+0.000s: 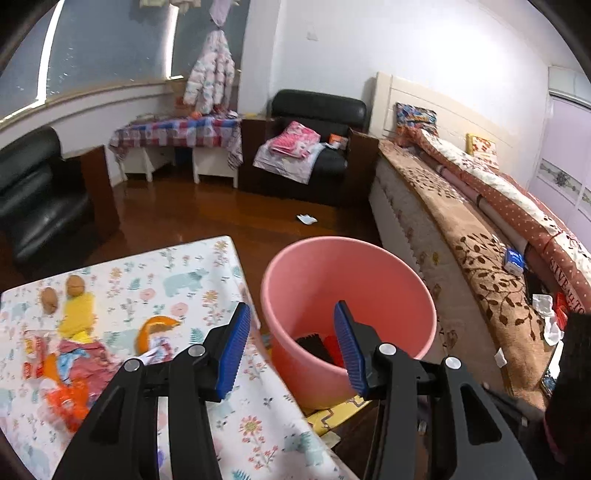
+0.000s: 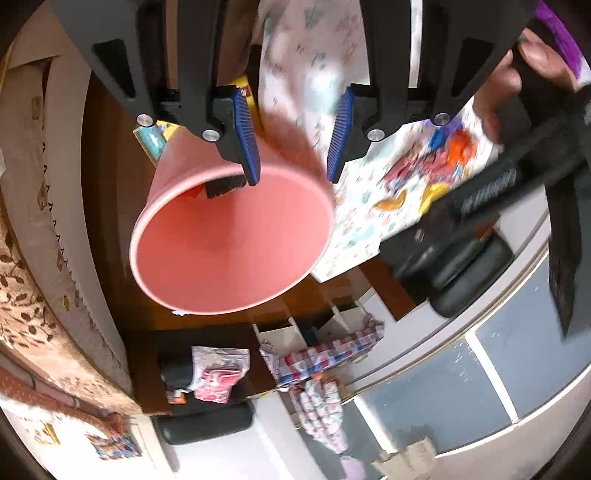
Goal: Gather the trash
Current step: 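Move both tools back over the table toward the wrappers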
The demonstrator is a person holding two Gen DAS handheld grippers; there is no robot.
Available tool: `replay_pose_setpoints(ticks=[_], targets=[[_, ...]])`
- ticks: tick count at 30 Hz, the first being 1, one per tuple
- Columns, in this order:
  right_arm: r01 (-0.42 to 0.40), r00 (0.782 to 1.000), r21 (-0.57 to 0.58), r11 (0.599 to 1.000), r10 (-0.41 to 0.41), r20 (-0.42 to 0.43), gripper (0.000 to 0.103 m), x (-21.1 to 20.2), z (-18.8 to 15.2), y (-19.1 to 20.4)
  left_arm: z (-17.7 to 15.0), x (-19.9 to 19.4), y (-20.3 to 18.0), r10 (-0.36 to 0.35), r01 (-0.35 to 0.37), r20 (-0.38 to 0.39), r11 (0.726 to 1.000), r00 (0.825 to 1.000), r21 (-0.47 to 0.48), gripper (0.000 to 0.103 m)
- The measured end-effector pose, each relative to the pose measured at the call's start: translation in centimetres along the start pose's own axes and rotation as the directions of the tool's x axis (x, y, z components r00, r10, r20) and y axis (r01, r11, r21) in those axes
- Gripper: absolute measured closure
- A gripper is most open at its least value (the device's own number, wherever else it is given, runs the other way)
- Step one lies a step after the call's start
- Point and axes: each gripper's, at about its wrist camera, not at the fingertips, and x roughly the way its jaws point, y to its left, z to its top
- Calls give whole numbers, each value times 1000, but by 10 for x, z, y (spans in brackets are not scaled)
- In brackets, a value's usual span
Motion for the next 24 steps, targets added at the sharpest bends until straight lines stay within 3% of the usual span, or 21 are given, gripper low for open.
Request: replay_pose_setpoints(ticks=[10,18,24], targets=[[-133,991,-108,985,135,12,65,-23,-28,52,-24,-45,22,77,-77,29,997,997,-2,56],[-132,991,-136,982,134,5,65,-22,-34,78,-40,-77,71,111,-107,51,992,992,-70,56],[-160,987,-124,979,156,-40,65,-7,-38,91,-51,-112,119,204,-192,83,973,976,-130,55]])
